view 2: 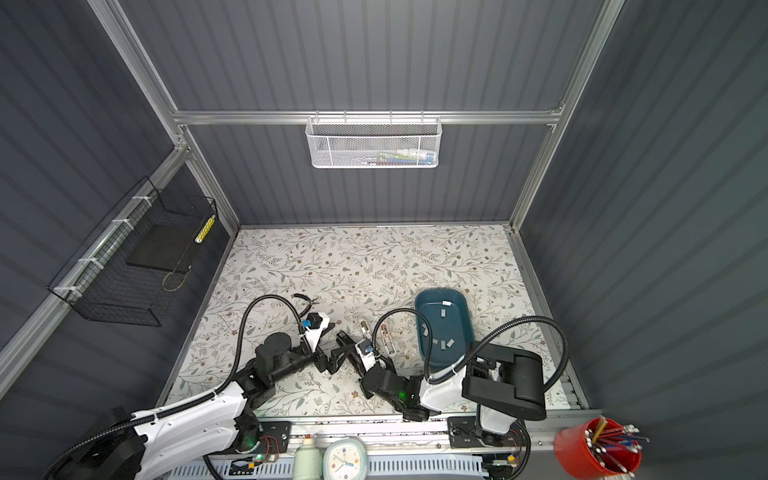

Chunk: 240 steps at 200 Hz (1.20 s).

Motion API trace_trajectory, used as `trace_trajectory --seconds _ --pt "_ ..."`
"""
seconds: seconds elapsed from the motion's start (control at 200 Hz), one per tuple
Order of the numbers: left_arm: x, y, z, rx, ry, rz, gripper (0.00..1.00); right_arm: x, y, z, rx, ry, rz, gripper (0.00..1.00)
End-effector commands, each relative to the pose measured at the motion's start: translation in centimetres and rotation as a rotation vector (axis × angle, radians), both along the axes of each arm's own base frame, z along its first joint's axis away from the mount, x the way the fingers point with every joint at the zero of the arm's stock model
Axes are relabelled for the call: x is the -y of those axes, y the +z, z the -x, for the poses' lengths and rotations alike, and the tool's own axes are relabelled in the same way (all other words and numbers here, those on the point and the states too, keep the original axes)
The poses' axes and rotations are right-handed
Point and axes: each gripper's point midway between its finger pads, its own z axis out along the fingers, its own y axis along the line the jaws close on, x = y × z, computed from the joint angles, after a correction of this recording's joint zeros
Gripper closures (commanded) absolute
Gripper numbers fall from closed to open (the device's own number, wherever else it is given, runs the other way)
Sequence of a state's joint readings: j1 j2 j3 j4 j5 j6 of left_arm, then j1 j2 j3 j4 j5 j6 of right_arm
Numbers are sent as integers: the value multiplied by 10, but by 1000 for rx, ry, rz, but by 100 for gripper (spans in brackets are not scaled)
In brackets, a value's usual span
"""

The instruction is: Load the staples into the stapler

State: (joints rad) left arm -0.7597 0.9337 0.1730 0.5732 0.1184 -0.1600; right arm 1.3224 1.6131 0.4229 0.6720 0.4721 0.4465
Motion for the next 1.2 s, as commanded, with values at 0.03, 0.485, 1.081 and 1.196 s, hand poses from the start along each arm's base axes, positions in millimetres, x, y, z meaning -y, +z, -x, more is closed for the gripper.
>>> trace_trajectory --seconds 0.03,0.485,1.081,1.196 --pt "-17 0 -20 -42 165 -16 1 -7 19 -2 23 -8 -43 63" --pt "-12 -14 -27 -98 183 -49 8 2 66 1 71 -7 -67 52" --pt "1 -39 -23 -172 124 -52 12 -15 40 -8 6 -39 38 79" --pt "2 -46 -23 -183 123 -59 12 -10 28 -6 -16 -48 43 81"
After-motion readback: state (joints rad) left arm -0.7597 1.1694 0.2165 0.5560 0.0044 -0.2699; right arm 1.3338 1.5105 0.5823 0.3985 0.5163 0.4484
